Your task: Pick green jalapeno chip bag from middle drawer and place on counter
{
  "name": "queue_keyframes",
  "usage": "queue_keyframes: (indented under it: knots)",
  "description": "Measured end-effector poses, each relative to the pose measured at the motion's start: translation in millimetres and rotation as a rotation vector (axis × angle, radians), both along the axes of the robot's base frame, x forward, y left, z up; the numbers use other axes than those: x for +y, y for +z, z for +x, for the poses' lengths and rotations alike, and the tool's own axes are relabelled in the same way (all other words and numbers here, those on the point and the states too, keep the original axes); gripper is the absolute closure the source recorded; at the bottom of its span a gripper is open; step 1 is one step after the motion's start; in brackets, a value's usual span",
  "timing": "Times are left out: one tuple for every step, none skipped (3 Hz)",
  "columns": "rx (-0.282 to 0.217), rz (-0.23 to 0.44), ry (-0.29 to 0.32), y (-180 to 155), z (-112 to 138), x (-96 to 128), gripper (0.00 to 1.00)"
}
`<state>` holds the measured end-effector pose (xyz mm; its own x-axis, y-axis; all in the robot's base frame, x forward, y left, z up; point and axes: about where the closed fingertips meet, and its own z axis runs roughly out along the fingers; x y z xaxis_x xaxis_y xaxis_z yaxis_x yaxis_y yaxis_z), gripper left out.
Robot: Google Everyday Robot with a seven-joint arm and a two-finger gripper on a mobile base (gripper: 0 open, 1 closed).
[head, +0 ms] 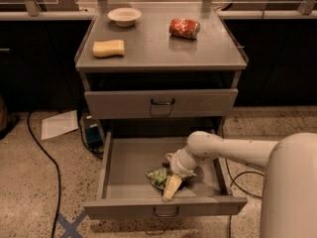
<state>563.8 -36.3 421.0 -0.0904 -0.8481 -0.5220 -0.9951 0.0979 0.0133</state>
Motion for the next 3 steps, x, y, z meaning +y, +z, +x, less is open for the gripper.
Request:
queue_keyframes:
  knots:
    - [0.000,0.000,0.000,0.2,0.0,0.2,0.00]
    - [-0.041,0.005,-0.006,23.2,19.5,-1.4,0.00]
    - [-0.041,0.005,-0.006,23.1,19.6,-1.4,0.00]
